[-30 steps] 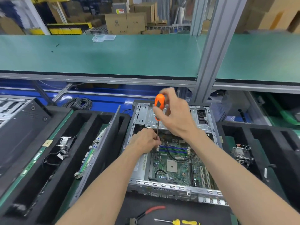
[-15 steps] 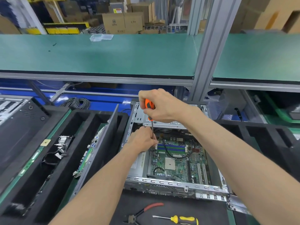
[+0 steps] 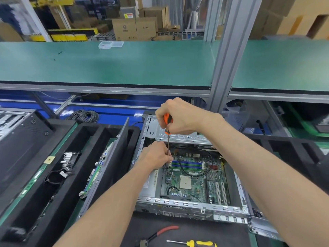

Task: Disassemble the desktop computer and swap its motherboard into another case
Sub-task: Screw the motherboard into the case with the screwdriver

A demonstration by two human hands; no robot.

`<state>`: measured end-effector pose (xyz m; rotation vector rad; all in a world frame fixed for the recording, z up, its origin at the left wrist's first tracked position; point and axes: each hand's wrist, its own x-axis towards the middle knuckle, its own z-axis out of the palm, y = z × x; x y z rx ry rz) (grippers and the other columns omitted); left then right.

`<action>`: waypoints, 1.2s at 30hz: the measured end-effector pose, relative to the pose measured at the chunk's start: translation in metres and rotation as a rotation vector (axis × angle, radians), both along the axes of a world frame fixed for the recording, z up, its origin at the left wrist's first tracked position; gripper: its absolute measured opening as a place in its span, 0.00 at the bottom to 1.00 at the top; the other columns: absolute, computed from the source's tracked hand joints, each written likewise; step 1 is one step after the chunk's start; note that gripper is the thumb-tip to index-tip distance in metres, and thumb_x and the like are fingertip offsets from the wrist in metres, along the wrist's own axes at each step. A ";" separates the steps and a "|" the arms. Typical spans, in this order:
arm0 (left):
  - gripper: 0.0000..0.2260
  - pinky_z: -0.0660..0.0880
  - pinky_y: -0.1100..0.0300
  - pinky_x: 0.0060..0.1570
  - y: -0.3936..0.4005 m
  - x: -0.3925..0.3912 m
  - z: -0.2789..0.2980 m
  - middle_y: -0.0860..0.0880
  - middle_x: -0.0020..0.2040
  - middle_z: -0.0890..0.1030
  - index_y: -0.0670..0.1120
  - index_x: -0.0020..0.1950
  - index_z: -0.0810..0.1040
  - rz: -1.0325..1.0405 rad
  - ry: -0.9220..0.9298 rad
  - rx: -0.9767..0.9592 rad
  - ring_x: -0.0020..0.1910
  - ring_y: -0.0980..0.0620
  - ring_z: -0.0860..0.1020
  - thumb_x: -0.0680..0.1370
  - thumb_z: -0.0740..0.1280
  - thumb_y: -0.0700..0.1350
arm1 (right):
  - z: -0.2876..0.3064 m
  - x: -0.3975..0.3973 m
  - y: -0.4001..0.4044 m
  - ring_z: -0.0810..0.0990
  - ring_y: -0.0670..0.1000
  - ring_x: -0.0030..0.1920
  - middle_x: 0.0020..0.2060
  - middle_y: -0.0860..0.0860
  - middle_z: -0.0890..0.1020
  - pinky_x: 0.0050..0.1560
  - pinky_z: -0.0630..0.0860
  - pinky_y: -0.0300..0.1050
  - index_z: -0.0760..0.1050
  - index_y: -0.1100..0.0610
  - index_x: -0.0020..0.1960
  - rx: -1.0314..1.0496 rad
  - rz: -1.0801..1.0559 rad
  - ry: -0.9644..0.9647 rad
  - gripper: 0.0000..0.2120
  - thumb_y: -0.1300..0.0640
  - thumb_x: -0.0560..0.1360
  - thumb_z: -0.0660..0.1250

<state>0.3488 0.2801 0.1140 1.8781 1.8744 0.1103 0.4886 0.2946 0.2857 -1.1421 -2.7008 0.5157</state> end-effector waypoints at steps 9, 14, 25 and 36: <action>0.07 0.80 0.49 0.47 0.001 0.001 -0.002 0.56 0.43 0.84 0.54 0.39 0.85 0.004 0.020 0.010 0.41 0.52 0.81 0.72 0.74 0.55 | -0.006 -0.008 0.003 0.75 0.58 0.44 0.38 0.50 0.75 0.40 0.72 0.50 0.73 0.55 0.45 0.215 -0.055 -0.145 0.03 0.58 0.76 0.62; 0.08 0.80 0.50 0.47 0.001 0.000 -0.003 0.55 0.43 0.83 0.54 0.41 0.84 0.012 0.027 0.017 0.42 0.51 0.81 0.70 0.75 0.57 | 0.001 0.004 0.001 0.75 0.52 0.44 0.43 0.48 0.78 0.42 0.75 0.49 0.75 0.49 0.48 0.026 0.021 -0.075 0.11 0.63 0.70 0.66; 0.07 0.80 0.53 0.45 -0.001 0.001 0.000 0.56 0.38 0.83 0.55 0.37 0.84 0.028 0.042 0.029 0.39 0.53 0.81 0.70 0.76 0.57 | 0.003 0.000 -0.003 0.76 0.50 0.38 0.38 0.48 0.78 0.37 0.73 0.45 0.77 0.53 0.41 0.017 0.049 -0.061 0.10 0.67 0.67 0.66; 0.07 0.81 0.52 0.45 -0.002 0.002 0.002 0.56 0.38 0.83 0.54 0.37 0.85 0.036 0.029 0.033 0.39 0.53 0.82 0.70 0.76 0.55 | -0.001 -0.008 0.000 0.74 0.55 0.46 0.42 0.49 0.76 0.41 0.68 0.47 0.72 0.51 0.47 0.152 -0.002 -0.162 0.06 0.61 0.73 0.65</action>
